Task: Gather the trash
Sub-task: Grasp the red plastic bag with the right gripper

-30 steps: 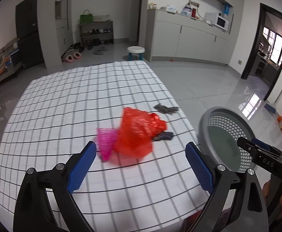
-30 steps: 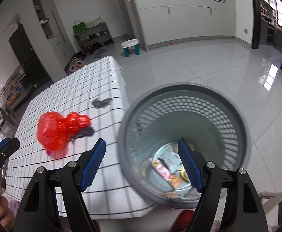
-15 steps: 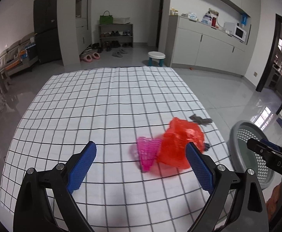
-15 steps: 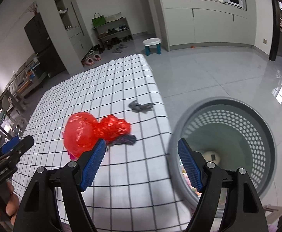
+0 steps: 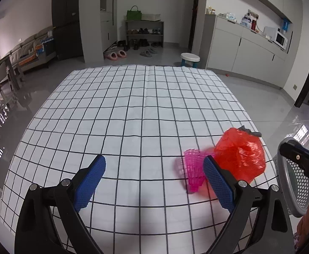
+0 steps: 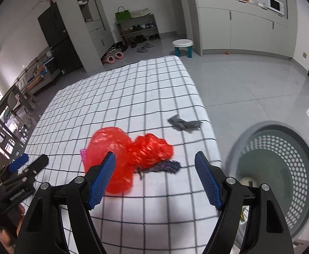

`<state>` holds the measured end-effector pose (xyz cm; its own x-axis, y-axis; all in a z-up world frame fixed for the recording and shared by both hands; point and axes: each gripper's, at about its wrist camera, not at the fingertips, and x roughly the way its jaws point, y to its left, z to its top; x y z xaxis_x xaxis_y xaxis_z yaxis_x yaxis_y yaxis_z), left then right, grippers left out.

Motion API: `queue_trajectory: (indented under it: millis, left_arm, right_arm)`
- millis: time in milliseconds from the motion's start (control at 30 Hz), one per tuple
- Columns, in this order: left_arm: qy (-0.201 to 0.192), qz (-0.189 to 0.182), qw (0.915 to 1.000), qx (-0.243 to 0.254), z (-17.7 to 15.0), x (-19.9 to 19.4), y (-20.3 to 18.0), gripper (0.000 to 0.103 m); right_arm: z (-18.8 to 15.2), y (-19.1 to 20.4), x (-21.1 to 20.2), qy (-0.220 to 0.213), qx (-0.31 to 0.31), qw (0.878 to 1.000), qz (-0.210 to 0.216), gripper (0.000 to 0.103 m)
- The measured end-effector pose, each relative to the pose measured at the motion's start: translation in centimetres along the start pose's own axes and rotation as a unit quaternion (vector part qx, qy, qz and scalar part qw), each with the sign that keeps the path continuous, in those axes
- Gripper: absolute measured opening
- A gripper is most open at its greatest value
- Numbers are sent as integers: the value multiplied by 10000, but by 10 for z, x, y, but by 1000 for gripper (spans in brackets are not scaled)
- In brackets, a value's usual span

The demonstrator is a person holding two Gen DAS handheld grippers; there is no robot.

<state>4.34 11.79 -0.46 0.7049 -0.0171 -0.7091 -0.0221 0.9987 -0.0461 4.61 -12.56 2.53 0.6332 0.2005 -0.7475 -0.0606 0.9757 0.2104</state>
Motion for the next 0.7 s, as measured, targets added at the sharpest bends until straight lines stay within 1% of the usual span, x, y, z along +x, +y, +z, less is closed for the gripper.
queue_trajectory:
  millis: [100,133,167,233,367,467,700]
  left_arm:
    - [53,16,10000,-32,-2,4,4,91]
    - [60,31,10000,-39,-3,5,5,91]
    - [68,42,10000,-50,-3,6,6,91]
    - [88,26,9999,-79,-4,8,8,91]
    - [167,-28,9997,-171,-5,12,12,91]
    - [206,-27,9995,-222,-6,15,16,91]
    - [320,-6,9990,-309,-12,22,20,91]
  right_arm:
    - [7,13,5,-73,-68,9999,125,74]
    - [9,17,7,-83,-75,9998,163,75]
    - [12,22,9,-89,-87,9997,231,79]
    - [17,32,17,-30,-164,9994,290,81]
    - [15,47,38,170,-385,9991,0,81]
    - [7,51,54,347,-497,9981,-68,81]
    - [-8,56,76,606,-690,9954,-256,80]
